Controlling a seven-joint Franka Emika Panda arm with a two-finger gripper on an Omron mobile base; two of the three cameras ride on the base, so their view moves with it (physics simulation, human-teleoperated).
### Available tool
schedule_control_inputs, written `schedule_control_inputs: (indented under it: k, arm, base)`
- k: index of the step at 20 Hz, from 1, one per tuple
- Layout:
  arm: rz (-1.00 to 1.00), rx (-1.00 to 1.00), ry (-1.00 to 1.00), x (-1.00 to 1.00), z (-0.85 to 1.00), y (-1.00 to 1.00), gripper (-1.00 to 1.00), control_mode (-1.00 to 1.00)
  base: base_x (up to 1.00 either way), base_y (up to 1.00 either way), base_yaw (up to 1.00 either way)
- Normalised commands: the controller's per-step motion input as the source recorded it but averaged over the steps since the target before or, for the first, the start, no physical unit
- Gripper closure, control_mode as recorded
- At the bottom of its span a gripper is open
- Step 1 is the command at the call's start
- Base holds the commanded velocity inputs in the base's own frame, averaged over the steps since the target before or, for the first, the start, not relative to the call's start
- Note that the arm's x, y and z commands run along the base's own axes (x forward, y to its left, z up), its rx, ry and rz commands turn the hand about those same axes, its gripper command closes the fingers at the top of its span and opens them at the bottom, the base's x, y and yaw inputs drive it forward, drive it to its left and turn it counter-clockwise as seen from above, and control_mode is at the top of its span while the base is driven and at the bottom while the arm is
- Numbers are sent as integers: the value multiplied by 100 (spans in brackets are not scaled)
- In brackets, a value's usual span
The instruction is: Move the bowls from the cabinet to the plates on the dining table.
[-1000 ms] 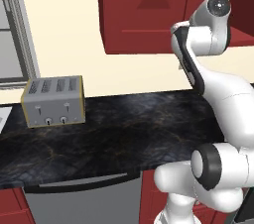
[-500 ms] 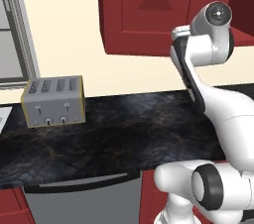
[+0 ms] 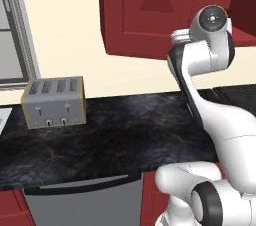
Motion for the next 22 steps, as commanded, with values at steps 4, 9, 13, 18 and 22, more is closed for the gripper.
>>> schedule_control_inputs:
  k: [4,9,13,18,22]
  arm:
    - [-7,-2,0,-62,27,8,100,-100]
    - [-6,-2,-1,-67,25,4,100,-100]
    - [-6,-2,-2,-69,22,4,100,-100]
    - [-5,-3,-2,-72,18,2,100,-100]
    - [-5,-3,0,-76,8,4,100,-100]
  base:
    - [0,0,0]
    - [0,0,0]
    - [0,0,0]
    - [0,0,0]
    - [0,0,0]
